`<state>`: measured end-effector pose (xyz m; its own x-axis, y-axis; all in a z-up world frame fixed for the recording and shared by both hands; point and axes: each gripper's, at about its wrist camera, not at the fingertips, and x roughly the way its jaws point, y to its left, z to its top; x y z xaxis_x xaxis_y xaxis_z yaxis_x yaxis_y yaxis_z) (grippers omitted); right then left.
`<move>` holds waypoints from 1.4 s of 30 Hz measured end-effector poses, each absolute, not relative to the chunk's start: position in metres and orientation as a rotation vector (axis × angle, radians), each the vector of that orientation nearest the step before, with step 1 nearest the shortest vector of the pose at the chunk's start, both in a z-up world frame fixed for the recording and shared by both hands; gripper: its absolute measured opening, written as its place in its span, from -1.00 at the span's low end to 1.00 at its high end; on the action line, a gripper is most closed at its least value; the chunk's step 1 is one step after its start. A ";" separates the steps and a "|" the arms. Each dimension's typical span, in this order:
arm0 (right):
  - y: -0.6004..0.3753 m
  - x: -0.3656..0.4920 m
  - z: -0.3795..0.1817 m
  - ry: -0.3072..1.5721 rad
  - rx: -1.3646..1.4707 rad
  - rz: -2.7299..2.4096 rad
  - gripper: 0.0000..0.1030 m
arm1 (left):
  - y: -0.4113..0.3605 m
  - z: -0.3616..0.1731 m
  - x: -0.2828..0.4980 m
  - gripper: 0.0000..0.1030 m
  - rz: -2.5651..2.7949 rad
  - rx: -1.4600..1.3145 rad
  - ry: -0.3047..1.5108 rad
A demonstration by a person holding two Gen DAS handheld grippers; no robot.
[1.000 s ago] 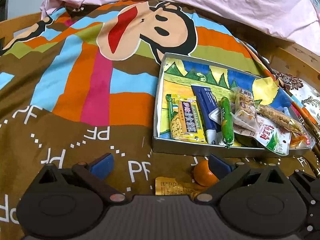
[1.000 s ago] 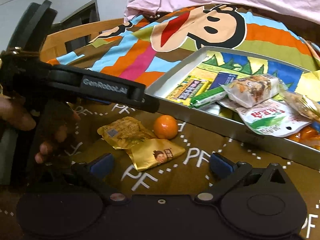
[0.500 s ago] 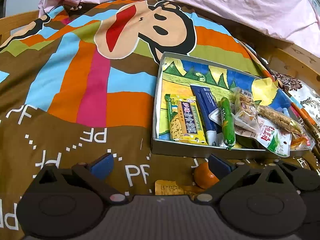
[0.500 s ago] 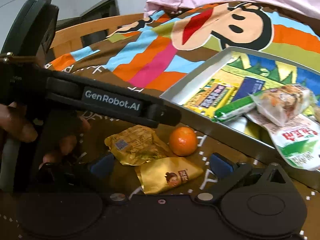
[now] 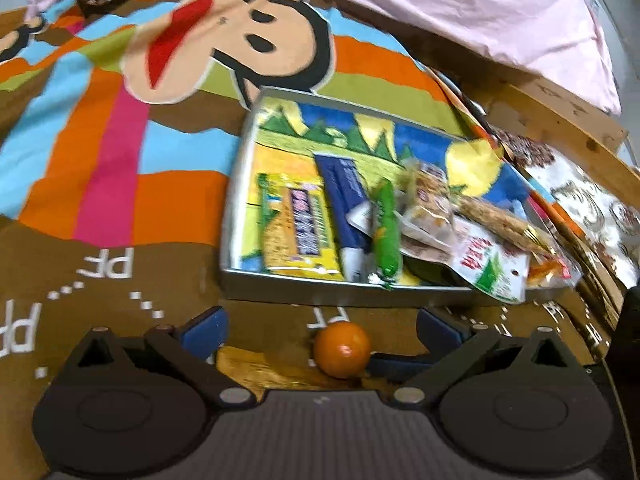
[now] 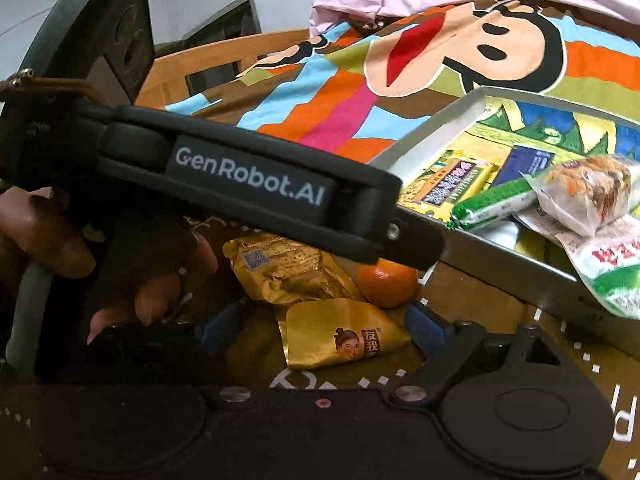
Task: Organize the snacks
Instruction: 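Grasp the small orange with the left tool while the right tool grasps the gold foil packets, then carry the orange with the left tool while the right tool carries the gold packets over the tray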
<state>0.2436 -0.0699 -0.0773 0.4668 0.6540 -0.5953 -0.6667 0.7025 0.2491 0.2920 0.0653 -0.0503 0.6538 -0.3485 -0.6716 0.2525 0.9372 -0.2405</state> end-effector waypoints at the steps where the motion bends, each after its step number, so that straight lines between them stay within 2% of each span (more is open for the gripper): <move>1: -0.072 0.244 -0.078 0.726 -0.003 0.809 0.74 | 0.062 -0.051 0.294 0.92 -0.353 -0.111 0.801; 3: -0.074 0.243 -0.078 0.727 0.007 0.807 0.74 | 0.055 -0.053 0.299 0.88 -0.380 -0.074 0.839; 4: -0.074 0.242 -0.078 0.726 0.007 0.805 0.73 | 0.052 -0.054 0.301 0.78 -0.392 -0.055 0.856; 6: -0.075 0.240 -0.078 0.724 0.010 0.804 0.73 | 0.047 -0.056 0.303 0.72 -0.407 -0.022 0.877; 11: -0.076 0.238 -0.078 0.720 0.009 0.798 0.70 | 0.045 -0.054 0.304 0.42 -0.400 0.000 0.878; 13: -0.077 0.236 -0.078 0.716 0.010 0.792 0.66 | 0.045 -0.055 0.305 0.08 -0.396 0.005 0.887; 15: -0.078 0.234 -0.078 0.714 0.011 0.787 0.63 | 0.042 -0.056 0.306 -0.11 -0.392 0.039 0.900; 17: -0.078 0.233 -0.077 0.713 0.011 0.781 0.57 | 0.042 -0.056 0.305 -0.18 -0.401 0.059 0.897; 18: -0.078 0.232 -0.077 0.712 0.011 0.778 0.56 | 0.041 -0.055 0.304 -0.28 -0.407 0.058 0.899; 22: -0.077 0.231 -0.077 0.713 -0.006 0.771 0.46 | 0.040 -0.055 0.302 -0.31 -0.408 0.063 0.899; 25: -0.078 0.227 -0.075 0.710 -0.024 0.763 0.26 | 0.044 -0.055 0.301 -0.31 -0.395 0.029 0.899; 31: -0.087 0.212 -0.070 0.711 -0.061 0.738 0.25 | 0.046 -0.053 0.296 -0.31 -0.371 0.006 0.893; 38: -0.101 0.169 -0.062 0.700 -0.229 0.715 0.25 | 0.051 -0.053 0.287 -0.31 -0.367 -0.024 0.887; 42: -0.120 0.151 -0.056 0.732 -0.216 0.677 0.25 | 0.054 -0.053 0.280 -0.31 -0.364 -0.042 0.880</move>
<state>0.1511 -0.1199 -0.0561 0.5442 0.4933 -0.6786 -0.6381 0.7685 0.0469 0.2797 0.0538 -0.0527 0.5794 -0.3288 -0.7458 0.2941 0.9377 -0.1849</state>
